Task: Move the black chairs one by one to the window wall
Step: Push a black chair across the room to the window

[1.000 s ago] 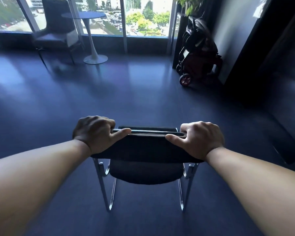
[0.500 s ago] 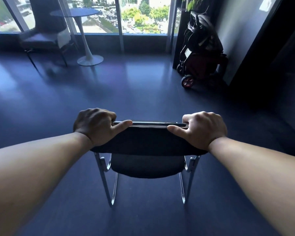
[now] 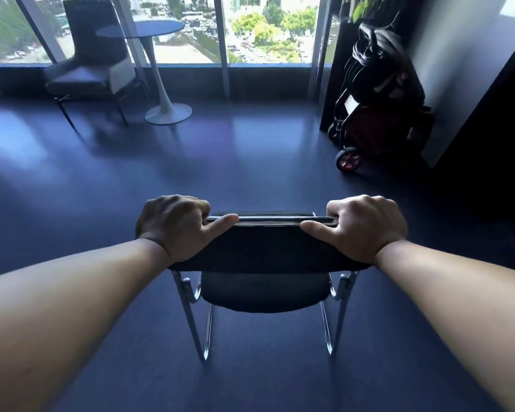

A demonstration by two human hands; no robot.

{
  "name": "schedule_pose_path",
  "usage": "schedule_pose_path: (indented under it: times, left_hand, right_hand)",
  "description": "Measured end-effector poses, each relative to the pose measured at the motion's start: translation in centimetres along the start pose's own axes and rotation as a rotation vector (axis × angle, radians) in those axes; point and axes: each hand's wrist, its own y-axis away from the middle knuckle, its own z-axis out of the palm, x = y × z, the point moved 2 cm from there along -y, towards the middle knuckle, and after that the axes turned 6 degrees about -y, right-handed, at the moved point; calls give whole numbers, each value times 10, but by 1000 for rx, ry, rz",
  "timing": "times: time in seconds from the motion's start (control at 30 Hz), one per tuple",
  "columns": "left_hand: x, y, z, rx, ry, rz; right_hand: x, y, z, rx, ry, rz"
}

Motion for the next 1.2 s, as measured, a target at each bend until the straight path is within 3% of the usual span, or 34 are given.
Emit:
schedule_pose_path:
  times: [0.43,1.2]
  left_hand:
    - [-20,-141,57,-5,-12,-38]
    - [-107,-441,179,34,50,78]
  right_hand:
    - [56,-149,31,-13,8,-20]
    - [119,-430,95,-10,36,112]
